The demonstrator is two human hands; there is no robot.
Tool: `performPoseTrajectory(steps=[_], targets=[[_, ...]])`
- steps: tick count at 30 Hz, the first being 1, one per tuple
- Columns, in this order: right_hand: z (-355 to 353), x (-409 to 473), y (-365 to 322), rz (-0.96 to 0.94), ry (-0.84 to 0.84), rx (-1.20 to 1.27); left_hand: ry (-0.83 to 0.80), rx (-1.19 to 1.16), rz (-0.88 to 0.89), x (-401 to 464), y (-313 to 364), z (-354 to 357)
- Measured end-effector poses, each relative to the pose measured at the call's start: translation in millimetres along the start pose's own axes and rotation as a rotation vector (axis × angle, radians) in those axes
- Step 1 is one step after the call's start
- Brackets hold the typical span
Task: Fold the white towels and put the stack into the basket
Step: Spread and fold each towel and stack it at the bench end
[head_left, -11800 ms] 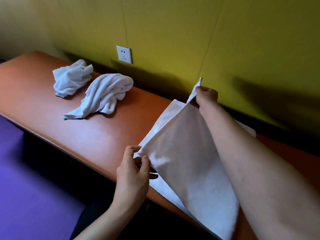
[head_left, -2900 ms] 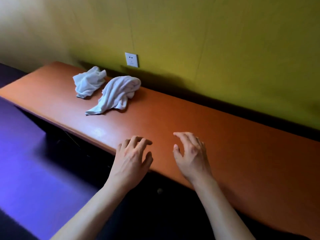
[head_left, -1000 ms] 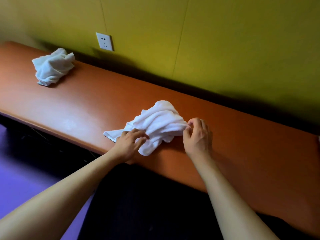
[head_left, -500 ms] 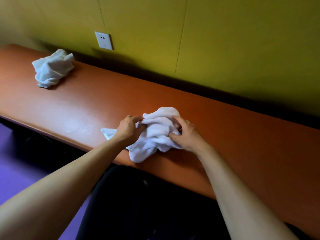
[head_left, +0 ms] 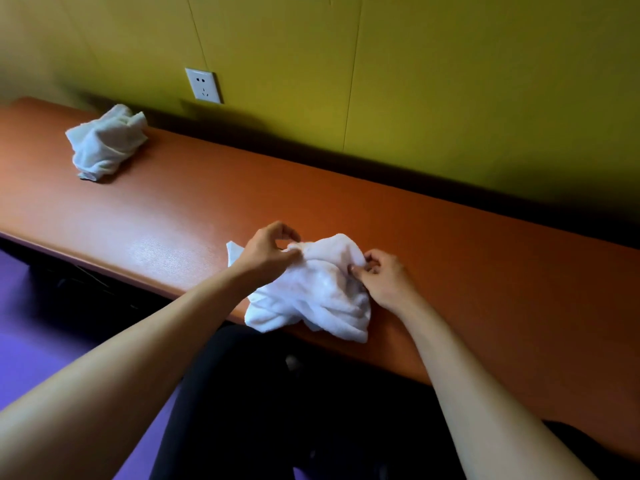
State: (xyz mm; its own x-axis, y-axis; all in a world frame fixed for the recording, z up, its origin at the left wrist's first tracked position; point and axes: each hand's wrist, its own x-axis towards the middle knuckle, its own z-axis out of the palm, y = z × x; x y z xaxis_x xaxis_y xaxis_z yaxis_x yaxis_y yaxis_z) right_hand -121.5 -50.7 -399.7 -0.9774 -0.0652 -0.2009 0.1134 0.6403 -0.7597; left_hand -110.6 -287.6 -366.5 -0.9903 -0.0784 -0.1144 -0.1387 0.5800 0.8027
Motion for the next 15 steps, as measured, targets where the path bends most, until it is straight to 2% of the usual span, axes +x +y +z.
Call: performPoseTrajectory(steps=[3, 5, 6, 7, 10, 12, 15], targets=[[-12, -11, 0, -0.143, 0.185, -0.106, -0.045, -0.107, -0.039, 1, 15, -4], [-24, -18, -1, -0.223, 0.201, -0.073, -0.124, -0.152, -0.064, 0, 31, -8], [-31, -23, -3, -0.247, 0.186, -0.02, -0.148, -0.152, -0.019, -1, 38, -9], [-38, -27, -6, -0.258, 0.18, 0.031, -0.138, -0.131, 0.04, -2, 46, -10], [-65, -41, -14, -0.285, 0.226, 0.198, 0.052, -0.041, 0.239, -10, 75, -19], [-85, -52, -19, -0.293, 0.205, 0.28, 0.115, -0.108, 0.33, -19, 99, -27], [-116, -68, -28, -0.33, 0.132, 0.168, 0.153, -0.064, 0.438, -40, 145, -36]])
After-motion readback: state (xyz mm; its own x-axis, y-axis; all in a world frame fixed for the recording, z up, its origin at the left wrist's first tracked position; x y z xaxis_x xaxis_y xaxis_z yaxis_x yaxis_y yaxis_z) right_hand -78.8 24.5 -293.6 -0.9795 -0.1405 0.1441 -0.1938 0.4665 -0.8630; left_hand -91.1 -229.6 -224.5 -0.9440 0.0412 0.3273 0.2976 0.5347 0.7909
